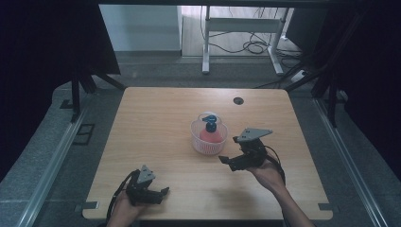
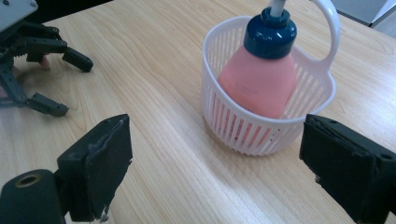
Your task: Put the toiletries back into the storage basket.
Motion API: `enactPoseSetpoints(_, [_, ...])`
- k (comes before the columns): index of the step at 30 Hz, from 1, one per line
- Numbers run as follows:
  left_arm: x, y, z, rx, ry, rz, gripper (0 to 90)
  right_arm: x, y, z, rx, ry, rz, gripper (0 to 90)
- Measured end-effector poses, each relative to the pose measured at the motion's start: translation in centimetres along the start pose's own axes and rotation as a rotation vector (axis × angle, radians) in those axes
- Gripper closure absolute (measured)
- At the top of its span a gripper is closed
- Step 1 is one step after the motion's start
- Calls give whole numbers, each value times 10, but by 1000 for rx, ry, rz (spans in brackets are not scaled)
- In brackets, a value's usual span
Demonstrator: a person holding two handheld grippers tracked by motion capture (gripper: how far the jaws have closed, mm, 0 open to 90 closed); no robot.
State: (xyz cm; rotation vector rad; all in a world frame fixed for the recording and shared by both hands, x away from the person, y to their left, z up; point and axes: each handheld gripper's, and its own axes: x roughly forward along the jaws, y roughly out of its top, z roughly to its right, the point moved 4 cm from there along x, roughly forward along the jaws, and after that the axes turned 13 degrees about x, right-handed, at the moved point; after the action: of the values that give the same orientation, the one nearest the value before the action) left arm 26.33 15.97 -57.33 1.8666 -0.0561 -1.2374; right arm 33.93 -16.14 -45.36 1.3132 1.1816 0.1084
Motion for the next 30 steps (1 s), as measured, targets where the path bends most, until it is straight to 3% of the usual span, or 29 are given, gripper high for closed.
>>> enactPoseSetpoints(30, [0,0,0,2,0,-2,104,-16,-42,5,13,-40,-17,27])
